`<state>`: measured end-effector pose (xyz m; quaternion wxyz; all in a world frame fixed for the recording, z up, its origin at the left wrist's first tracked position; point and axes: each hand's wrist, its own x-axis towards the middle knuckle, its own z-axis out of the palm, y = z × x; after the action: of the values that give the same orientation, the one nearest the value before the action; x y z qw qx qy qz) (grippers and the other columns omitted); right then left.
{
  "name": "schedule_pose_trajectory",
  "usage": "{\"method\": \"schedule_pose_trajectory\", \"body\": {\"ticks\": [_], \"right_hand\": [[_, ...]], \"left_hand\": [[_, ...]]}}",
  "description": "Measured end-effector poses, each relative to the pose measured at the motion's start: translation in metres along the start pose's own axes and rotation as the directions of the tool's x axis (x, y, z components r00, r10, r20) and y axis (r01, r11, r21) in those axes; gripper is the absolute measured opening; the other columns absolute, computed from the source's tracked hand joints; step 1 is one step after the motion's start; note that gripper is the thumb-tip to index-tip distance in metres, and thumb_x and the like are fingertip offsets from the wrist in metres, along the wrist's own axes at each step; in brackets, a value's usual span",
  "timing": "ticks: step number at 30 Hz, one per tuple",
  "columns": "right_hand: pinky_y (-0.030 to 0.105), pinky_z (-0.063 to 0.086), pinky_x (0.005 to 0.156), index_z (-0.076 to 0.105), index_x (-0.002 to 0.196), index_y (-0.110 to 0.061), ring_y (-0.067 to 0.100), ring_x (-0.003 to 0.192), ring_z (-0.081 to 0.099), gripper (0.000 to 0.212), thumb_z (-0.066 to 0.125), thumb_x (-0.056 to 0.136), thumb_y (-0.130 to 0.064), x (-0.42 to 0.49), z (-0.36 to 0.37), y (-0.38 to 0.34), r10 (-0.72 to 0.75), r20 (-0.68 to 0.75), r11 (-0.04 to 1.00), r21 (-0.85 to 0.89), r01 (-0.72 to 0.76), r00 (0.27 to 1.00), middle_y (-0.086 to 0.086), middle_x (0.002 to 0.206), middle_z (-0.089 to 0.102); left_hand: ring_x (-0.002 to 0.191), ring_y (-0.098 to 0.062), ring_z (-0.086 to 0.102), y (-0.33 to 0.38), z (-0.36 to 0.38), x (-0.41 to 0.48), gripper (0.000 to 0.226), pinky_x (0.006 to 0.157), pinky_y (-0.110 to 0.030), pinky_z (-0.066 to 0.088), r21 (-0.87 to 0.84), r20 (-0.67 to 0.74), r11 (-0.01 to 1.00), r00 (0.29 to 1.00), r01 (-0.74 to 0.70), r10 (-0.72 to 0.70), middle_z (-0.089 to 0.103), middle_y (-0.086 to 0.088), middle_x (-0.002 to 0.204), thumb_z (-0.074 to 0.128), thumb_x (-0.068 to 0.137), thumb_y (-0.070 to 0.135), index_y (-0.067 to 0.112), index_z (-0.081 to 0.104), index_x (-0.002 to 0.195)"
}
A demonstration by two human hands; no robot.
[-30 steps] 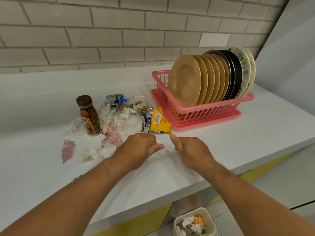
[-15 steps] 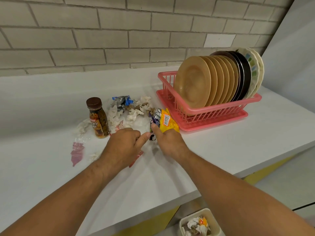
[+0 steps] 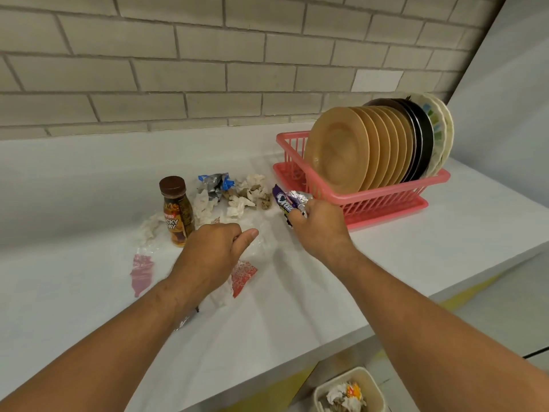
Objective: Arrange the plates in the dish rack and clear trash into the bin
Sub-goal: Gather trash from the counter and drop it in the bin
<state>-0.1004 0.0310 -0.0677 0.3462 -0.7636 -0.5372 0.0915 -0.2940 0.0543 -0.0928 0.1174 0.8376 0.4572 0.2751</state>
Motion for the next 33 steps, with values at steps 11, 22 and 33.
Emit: {"method": "schedule_pose_trajectory", "body": {"ticks": [11,22,33], "right_hand": [[0.027,0.037,0.053,0.047,0.108,-0.026,0.018,0.072,0.055,0.027,0.039,0.088,-0.009,0.022,-0.066,0.017,-0.090,-0.034,0.981,0.170,0.095,0.995,0.002,0.088,0.058],[0.025,0.023,0.045,0.038,0.063,-0.020,0.012,0.054,0.037,0.038,0.073,0.077,-0.029,0.017,-0.094,0.072,-0.142,-0.016,0.988,-0.069,0.141,0.990,-0.005,0.062,0.043],[0.000,0.037,0.053,0.060,0.105,-0.028,0.002,0.072,0.053,0.032,0.040,0.098,-0.003,0.000,-0.132,0.146,-0.102,0.064,0.947,0.310,0.077,0.993,-0.014,0.087,0.057]], "left_hand": [[0.051,-0.010,0.040,0.029,0.005,0.006,0.050,0.047,-0.028,0.024,0.050,-0.029,0.998,0.999,-0.028,0.030,0.041,0.005,0.051,0.036,0.093,0.055,0.023,0.039,0.054],[0.051,-0.007,0.038,0.084,0.033,0.019,0.049,0.047,-0.027,0.021,0.062,-0.044,0.998,0.999,-0.024,0.027,0.039,0.005,0.051,0.042,0.094,0.051,0.024,0.036,0.054],[0.051,-0.006,0.043,0.154,0.084,0.026,0.043,0.047,-0.020,0.022,0.018,-0.034,1.000,0.999,0.020,-0.019,0.044,0.008,0.053,0.045,0.093,0.048,0.026,0.041,0.057]]}}
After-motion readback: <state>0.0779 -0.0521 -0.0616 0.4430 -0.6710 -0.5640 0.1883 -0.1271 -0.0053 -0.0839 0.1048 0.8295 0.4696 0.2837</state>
